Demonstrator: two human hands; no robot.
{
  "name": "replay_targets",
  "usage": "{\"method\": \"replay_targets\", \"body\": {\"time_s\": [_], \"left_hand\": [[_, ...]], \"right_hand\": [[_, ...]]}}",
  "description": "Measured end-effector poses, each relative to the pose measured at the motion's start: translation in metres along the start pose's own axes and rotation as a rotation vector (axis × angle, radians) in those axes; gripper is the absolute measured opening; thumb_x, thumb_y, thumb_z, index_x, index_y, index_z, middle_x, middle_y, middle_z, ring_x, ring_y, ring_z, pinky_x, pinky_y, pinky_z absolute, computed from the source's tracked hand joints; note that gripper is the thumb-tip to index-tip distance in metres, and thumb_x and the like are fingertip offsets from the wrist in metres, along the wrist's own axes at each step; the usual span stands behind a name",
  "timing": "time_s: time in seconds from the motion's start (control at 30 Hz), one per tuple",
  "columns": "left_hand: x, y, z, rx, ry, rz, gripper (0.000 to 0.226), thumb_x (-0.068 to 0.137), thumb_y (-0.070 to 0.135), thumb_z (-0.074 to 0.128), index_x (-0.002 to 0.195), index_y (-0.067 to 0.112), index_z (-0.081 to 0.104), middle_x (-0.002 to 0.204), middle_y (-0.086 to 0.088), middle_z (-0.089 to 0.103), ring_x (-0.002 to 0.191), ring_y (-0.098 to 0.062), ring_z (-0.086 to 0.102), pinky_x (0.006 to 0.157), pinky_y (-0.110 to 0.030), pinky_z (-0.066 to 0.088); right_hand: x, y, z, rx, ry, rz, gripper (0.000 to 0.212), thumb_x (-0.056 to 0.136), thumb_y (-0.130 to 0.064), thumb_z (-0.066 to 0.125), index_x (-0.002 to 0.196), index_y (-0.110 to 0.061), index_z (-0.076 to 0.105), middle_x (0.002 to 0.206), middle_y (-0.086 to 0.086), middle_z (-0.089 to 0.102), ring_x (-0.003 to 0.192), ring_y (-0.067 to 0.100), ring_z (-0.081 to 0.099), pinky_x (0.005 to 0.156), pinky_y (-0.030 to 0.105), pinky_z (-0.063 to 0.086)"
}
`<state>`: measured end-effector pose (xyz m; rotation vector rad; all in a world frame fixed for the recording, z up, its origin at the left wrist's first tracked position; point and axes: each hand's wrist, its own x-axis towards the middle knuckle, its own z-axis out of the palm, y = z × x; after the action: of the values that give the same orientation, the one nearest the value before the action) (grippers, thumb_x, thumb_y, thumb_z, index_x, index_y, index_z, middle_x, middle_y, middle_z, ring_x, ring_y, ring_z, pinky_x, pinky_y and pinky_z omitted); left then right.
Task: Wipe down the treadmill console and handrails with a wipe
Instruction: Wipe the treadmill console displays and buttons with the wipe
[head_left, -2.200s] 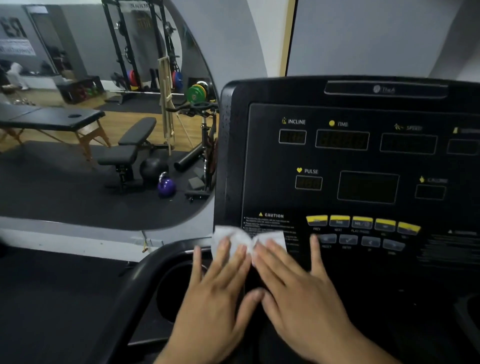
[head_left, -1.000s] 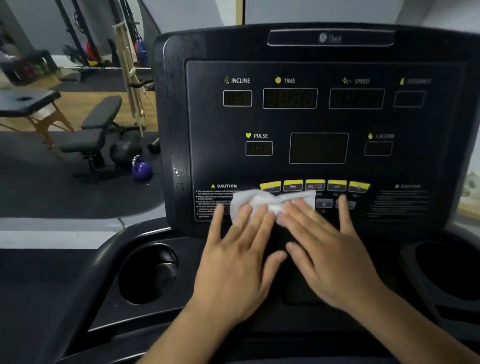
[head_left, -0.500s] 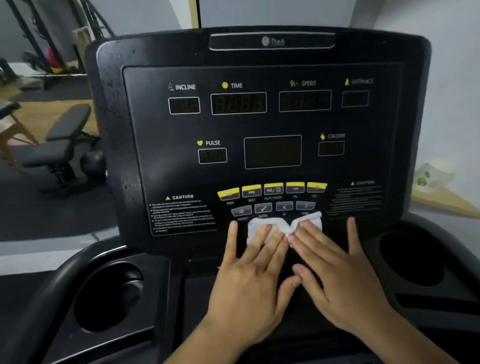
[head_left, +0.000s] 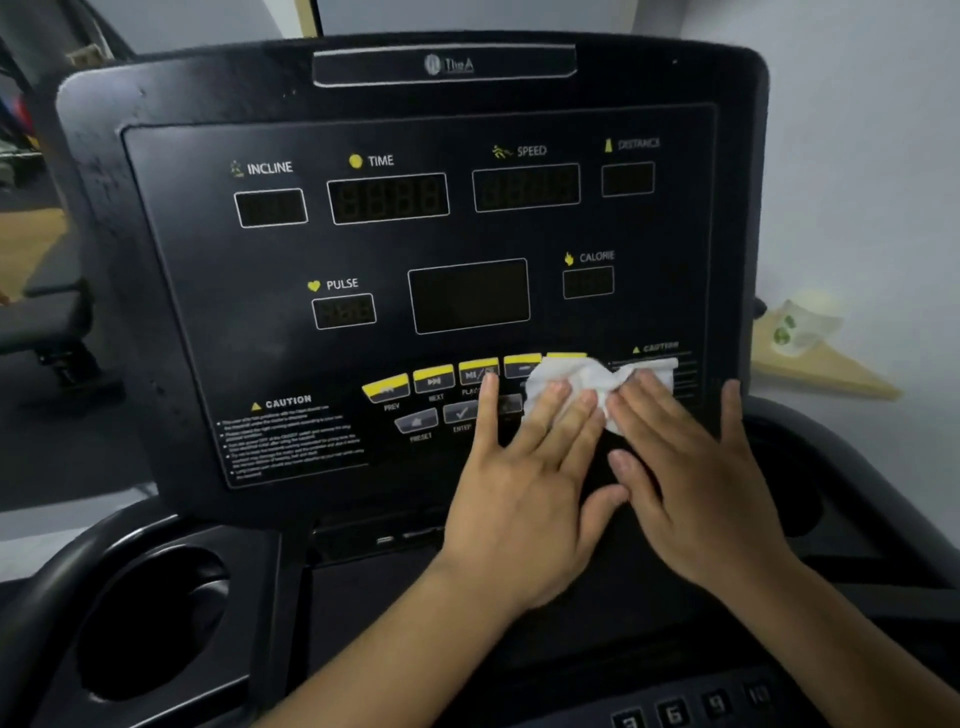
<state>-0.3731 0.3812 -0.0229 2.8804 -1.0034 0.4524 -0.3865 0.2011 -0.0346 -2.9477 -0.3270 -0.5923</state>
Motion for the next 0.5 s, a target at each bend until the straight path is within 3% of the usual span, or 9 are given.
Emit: {"method": "replay_targets", "body": {"time_s": [0.2, 0.37, 0.5], "left_hand": [[-0.003, 0.027, 0.012, -0.079, -0.04, 0.004, 0.065, 0.102, 0.057, 0.022, 0.144, 0.013, 0.045, 0.148, -0.002, 0.045, 0.145, -0.02, 0.028, 0.117, -0.061, 0.004], [0.033, 0.034, 0.003, -0.011, -0.063, 0.051, 0.067, 0.101, 0.057, 0.011, 0.151, 0.016, 0.027, 0.158, 0.0, 0.027, 0.15, -0.018, 0.008, 0.116, -0.061, -0.007], [0.023, 0.047, 0.011, -0.079, -0.078, 0.06, 0.067, 0.101, 0.057, 0.017, 0.147, 0.013, 0.039, 0.152, -0.002, 0.039, 0.147, -0.02, 0.021, 0.117, -0.06, -0.002]], "right_hand": [[-0.03, 0.016, 0.01, 0.055, 0.019, -0.006, 0.053, 0.1, -0.041, 0.026, 0.138, -0.014, 0.05, 0.146, 0.0, 0.045, 0.142, 0.009, 0.027, 0.113, 0.063, 0.014], [-0.013, 0.037, -0.004, 0.006, 0.01, 0.106, 0.055, 0.098, -0.039, 0.026, 0.142, -0.012, 0.045, 0.151, 0.002, 0.039, 0.144, 0.014, 0.023, 0.115, 0.061, 0.012], [-0.039, 0.034, 0.007, 0.109, 0.037, 0.143, 0.056, 0.097, -0.041, 0.027, 0.139, -0.012, 0.049, 0.147, 0.001, 0.043, 0.142, 0.014, 0.029, 0.114, 0.059, 0.014]]}}
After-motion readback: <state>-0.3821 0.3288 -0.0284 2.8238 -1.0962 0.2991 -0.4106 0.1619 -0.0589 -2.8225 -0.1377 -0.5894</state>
